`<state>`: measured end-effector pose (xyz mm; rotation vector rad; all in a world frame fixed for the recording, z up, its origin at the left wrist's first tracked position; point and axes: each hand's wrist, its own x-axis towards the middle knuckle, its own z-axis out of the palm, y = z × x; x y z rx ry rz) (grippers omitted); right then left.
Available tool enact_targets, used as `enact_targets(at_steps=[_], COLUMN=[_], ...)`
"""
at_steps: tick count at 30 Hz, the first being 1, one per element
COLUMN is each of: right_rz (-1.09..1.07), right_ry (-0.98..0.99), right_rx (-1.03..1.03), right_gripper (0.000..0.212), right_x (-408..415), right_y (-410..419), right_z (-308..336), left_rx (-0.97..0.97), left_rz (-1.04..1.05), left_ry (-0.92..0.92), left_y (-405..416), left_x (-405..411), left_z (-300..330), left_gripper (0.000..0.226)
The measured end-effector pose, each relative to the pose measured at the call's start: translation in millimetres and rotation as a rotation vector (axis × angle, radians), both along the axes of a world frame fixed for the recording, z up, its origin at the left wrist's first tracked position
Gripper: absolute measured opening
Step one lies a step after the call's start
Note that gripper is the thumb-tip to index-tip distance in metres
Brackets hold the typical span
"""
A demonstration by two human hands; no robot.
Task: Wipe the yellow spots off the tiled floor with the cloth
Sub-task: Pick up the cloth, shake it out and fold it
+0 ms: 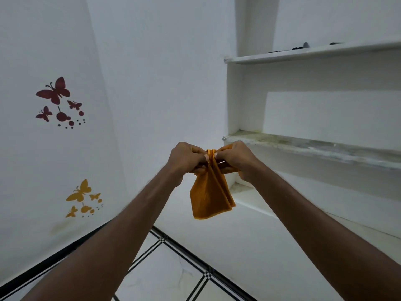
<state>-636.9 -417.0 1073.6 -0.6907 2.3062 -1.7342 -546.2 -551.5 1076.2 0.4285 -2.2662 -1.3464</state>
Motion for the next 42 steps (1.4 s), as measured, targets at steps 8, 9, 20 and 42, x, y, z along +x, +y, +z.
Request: enact_targets(at_steps=[8,9,20,42], right_rz=[-0.063,-0.103,-0.37,-0.239], right_ry=[-0.049,-0.049,0.152,0.42], right_rx=[-0.035,-0.041,-0.236,-0.062], right_gripper=[0.017,0.014,0.018,0.022], right_x=[-10.8,-14.9,-58.3,-75.9], right_y=[11.6,17.1,68.1,93.0], right_z=[13.0,15.9,45.5,61.3], left_rx=[0.327,0.385,0.435,-0.388], left_rz=[0.066,0.115,0.227,0.256], left_ry=[0.136,0.177,0.334,0.18], left_y=[-9.2,-15.1,-77.3,-93.6], left_x=[5.6,7.9,22.0,25.3], left_z=[10.1,13.0,34.3,68.2], left_gripper=[0.011,0.01,0.034,0.012])
